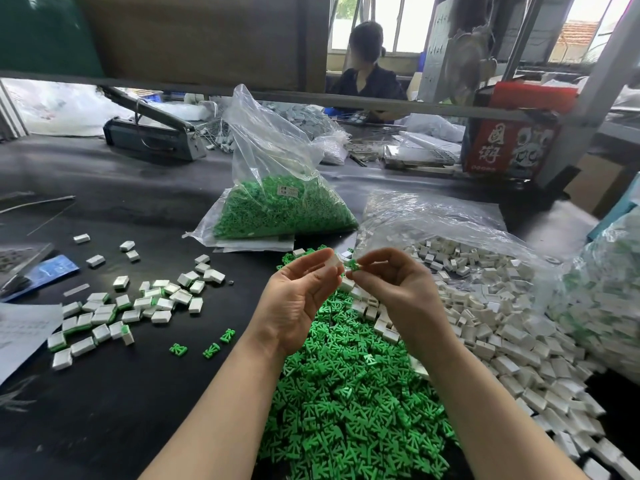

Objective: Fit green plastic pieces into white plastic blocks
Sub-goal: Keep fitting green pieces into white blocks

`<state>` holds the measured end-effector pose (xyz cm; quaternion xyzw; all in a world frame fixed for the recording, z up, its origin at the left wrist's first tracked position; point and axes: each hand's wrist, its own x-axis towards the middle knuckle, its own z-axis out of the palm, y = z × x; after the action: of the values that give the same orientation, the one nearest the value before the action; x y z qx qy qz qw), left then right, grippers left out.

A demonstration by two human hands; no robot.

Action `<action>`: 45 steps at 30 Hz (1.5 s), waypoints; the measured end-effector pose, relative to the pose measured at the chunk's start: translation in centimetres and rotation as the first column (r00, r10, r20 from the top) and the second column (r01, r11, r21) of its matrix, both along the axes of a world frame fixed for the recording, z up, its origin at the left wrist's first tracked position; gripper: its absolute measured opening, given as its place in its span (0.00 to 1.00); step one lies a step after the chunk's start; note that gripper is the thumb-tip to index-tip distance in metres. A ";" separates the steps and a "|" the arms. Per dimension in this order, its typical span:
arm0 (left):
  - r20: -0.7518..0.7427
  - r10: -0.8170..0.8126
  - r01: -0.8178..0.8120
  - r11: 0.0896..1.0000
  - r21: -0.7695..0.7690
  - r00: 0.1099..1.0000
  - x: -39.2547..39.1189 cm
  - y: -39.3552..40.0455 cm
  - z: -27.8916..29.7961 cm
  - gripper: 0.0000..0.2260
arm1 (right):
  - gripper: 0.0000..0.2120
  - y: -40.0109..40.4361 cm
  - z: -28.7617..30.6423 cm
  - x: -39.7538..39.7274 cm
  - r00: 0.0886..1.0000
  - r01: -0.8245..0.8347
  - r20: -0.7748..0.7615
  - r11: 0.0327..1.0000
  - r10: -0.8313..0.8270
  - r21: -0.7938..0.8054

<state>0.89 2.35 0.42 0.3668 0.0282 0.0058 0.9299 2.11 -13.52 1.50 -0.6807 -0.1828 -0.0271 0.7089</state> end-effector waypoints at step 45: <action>0.245 -0.014 -0.149 0.760 0.632 0.969 -0.2 0.5 -0.7 0.08 | 0.15 0.4 -0.7 -0.1 0.970 0.100 0.243 0.867 0.025 -0.488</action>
<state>0.68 2.85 -0.24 0.6598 -0.0722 0.0922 0.7423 1.98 -13.07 0.82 -0.8348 -0.2552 -0.0757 0.4819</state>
